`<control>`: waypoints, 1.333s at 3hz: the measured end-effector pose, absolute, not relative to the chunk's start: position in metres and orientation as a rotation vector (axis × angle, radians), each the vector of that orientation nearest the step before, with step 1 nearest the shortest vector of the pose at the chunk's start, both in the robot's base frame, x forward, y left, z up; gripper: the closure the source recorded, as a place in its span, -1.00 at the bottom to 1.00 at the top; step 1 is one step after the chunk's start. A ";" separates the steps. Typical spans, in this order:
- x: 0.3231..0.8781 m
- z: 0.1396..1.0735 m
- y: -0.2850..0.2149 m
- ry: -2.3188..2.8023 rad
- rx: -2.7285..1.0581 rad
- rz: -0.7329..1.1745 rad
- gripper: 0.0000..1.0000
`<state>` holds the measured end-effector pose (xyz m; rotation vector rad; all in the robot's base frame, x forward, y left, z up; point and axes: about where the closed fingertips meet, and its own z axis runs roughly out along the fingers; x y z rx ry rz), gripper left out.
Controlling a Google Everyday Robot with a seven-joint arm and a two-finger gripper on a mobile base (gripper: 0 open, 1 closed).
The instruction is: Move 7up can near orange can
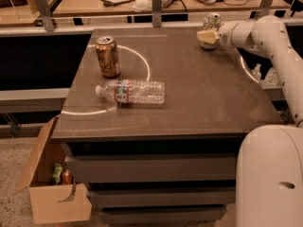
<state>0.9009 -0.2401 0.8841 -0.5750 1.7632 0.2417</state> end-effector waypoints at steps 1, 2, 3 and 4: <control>0.874 0.905 -0.221 1.733 -0.653 0.342 0.94; 0.833 0.919 -0.182 1.701 -0.776 0.500 1.00; 0.786 0.920 -0.137 1.672 -0.908 0.679 1.00; 0.775 0.914 -0.126 1.673 -0.947 0.726 1.00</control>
Offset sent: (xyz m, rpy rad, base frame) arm -0.1399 0.1043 0.0528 0.1077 0.0868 0.5243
